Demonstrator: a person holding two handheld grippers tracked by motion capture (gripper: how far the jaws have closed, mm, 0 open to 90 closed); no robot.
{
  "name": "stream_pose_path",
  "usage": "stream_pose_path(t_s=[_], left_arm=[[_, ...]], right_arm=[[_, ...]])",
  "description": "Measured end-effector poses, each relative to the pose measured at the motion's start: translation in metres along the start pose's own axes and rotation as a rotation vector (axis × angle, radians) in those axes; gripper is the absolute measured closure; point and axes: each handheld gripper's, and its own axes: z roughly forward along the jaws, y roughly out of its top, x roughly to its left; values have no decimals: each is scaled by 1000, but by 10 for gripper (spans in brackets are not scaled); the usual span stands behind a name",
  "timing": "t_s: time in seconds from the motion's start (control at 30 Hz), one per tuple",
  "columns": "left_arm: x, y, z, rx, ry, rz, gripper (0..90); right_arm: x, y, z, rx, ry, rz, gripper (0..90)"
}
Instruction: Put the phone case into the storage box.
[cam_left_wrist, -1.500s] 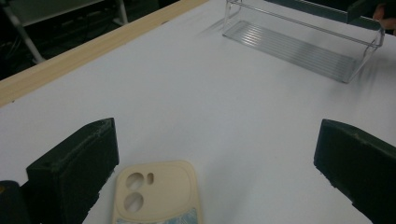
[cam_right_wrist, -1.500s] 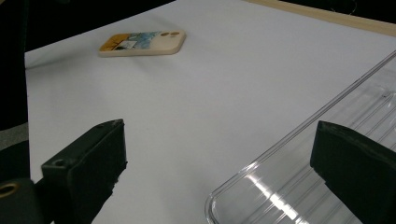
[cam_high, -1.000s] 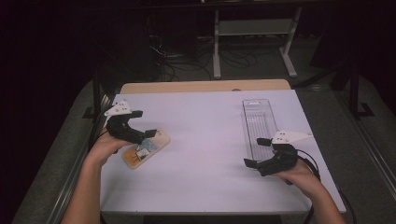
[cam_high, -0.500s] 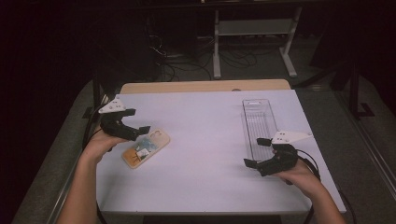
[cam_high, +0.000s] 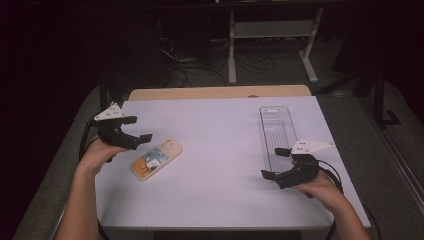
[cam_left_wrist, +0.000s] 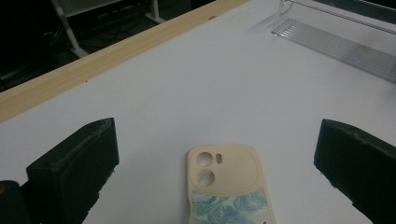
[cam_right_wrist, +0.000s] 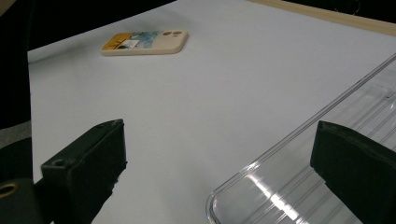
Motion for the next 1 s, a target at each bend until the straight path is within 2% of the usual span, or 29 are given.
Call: stream_pose_path(t_s=[0.17,0.37,0.47,0.73,0.97,1.0], left_arm=[[0,0,-2,-5,-8,-4,0],[1,-2,-3,23,-9,20,0],[1,-3,-3,32,-10,15,0],[0,-6,-2,98,0,42,0],[-1,-10,1,146,1,48,0],[-2,-10,2,147,0,36,0]], right_arm=[[0,0,0,0,0,1,29],[0,0,0,0,0,0,29],[0,0,0,0,1,-1,29],[0,0,0,1,1,-1,29],[0,0,0,5,-1,-3,29],[0,0,0,5,-1,-5,29]])
